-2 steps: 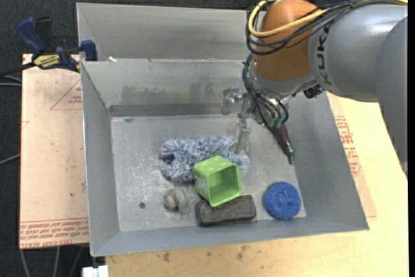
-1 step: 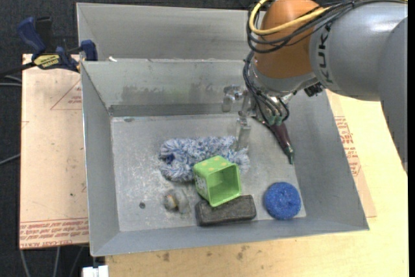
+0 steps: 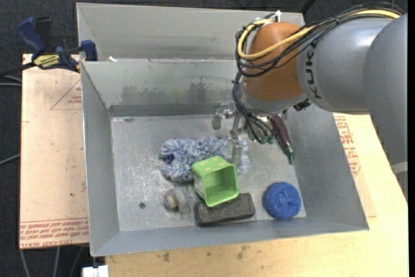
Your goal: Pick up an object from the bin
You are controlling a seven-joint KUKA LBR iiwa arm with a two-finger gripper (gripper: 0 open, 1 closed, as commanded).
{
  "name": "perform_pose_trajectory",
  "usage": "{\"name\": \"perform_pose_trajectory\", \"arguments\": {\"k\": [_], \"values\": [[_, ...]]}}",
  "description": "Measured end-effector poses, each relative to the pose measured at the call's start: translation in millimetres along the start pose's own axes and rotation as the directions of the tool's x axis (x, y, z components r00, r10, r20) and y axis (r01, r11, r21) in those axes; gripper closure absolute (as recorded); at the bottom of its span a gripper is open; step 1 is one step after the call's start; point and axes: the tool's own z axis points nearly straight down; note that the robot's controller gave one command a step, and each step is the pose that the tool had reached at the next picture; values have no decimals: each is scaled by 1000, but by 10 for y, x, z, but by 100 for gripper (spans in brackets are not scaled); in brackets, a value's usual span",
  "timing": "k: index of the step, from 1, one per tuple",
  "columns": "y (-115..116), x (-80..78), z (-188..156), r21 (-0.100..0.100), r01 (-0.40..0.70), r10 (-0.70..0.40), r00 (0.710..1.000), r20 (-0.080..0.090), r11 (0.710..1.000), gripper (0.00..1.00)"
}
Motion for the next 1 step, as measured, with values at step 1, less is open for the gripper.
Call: {"name": "perform_pose_trajectory", "arguments": {"k": [1], "values": [[316,468,355,-1,-50,50,999,-4,999,100]]}}
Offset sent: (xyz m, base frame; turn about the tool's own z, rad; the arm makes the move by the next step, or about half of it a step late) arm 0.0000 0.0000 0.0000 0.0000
